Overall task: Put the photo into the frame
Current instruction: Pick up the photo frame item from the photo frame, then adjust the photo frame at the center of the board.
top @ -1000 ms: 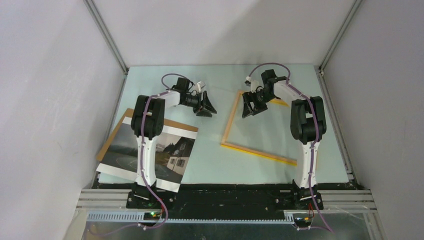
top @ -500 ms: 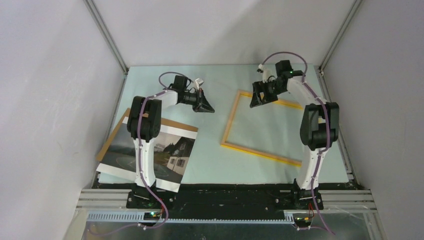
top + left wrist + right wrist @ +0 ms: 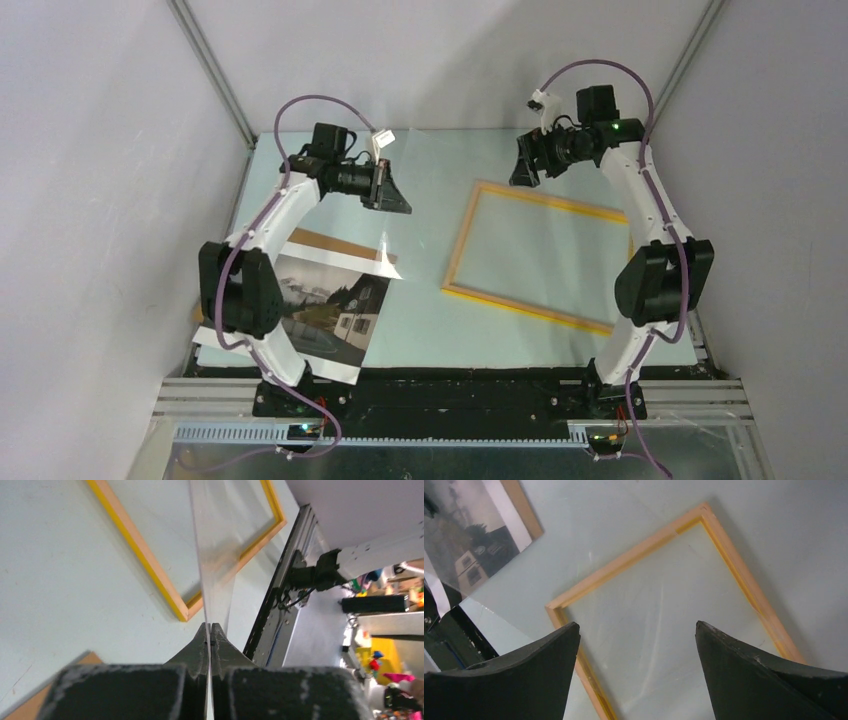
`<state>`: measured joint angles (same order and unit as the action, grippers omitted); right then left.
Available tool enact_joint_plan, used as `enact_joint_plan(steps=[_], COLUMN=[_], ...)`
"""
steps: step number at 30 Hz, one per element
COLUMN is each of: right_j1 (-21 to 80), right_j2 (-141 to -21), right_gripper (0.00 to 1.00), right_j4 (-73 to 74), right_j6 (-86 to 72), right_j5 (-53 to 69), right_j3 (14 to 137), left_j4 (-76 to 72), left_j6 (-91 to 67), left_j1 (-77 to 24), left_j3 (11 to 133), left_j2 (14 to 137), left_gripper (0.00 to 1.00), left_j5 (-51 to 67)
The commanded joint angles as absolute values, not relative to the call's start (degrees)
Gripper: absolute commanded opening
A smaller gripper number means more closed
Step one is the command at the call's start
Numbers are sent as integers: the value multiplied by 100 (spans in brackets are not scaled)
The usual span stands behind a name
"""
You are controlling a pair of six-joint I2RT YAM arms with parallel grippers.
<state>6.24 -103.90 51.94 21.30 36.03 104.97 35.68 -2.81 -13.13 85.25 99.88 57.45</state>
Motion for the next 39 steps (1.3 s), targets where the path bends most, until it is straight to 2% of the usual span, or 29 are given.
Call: enact_joint_plan(steps=[1, 7, 15, 22, 31, 39], right_j1=[854, 780, -24, -510, -518, -586], right_j2=[-9718, -9249, -9261, -9959, -11280, -12101], right_gripper=[91, 89, 87, 86, 87, 87], right_j4=[5306, 4845, 4537, 4171, 4112, 4152], right_j6=[2446, 2035, 2228, 3056, 4511, 5068], right_j5=[3634, 3026, 2218, 1985, 1289, 986], right_j3=[10829, 10544, 9874, 9370, 9718, 10169], left_j4=[4683, 4737, 4735, 4739, 4744, 4737], left_j6=[1130, 1159, 844, 719, 539, 404], left_j1=[-1426, -1451, -1435, -1408, -1392, -1389], left_j3=[8642, 8685, 8837, 9010, 9351, 9556], left_j2=[9165, 8234, 7358, 6773, 6469, 6508], left_gripper=[0, 0, 0, 0, 0, 0], left_j5=[5315, 4883, 4363, 3929, 4029, 4130])
